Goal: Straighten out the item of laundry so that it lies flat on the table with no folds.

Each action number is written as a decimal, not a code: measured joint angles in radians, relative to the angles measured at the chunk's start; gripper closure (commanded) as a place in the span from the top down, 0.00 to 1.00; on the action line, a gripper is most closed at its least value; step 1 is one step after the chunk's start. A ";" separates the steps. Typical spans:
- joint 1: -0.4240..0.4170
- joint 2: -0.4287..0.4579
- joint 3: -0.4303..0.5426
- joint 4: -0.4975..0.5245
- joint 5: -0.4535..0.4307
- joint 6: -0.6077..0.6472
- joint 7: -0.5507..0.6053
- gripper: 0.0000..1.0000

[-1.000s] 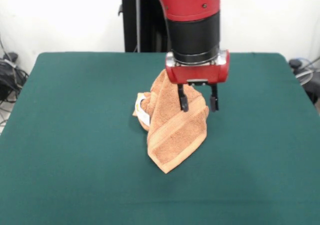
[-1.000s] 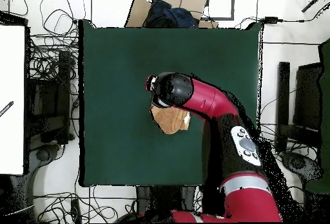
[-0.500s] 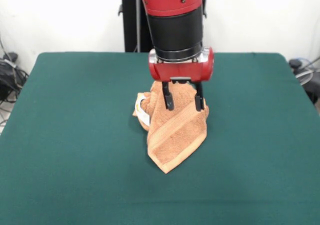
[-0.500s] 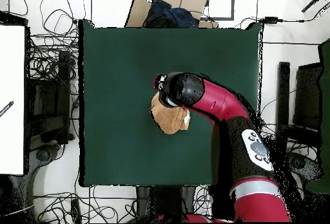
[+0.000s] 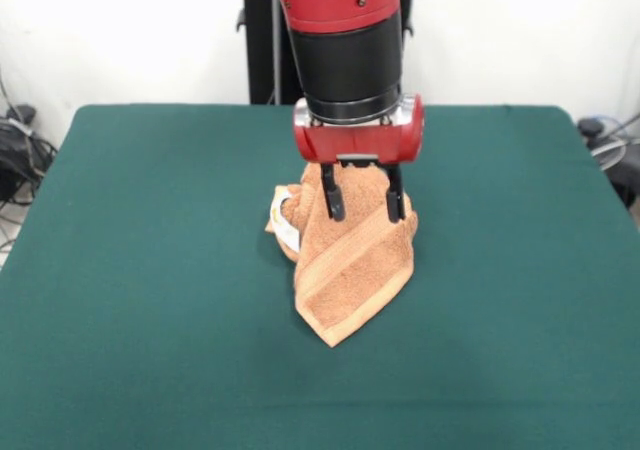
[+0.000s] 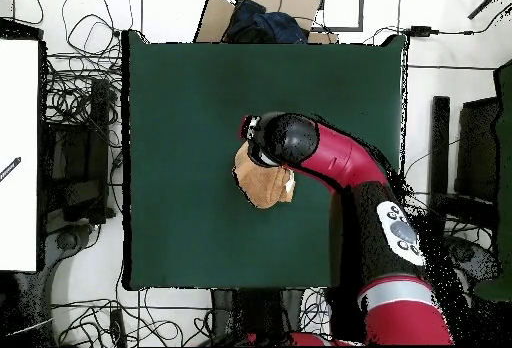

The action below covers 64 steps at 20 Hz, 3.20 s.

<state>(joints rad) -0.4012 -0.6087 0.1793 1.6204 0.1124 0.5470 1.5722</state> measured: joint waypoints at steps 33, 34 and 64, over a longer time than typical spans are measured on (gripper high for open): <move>-0.088 0.212 0.085 -0.066 -0.078 -0.026 0.000 1.00; -0.088 0.212 0.086 -0.066 -0.078 -0.027 0.000 1.00; 0.058 0.283 0.003 -0.163 -0.088 -0.133 0.000 1.00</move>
<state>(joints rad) -0.3429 -0.3261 0.1820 1.4577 0.0249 0.4137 1.5722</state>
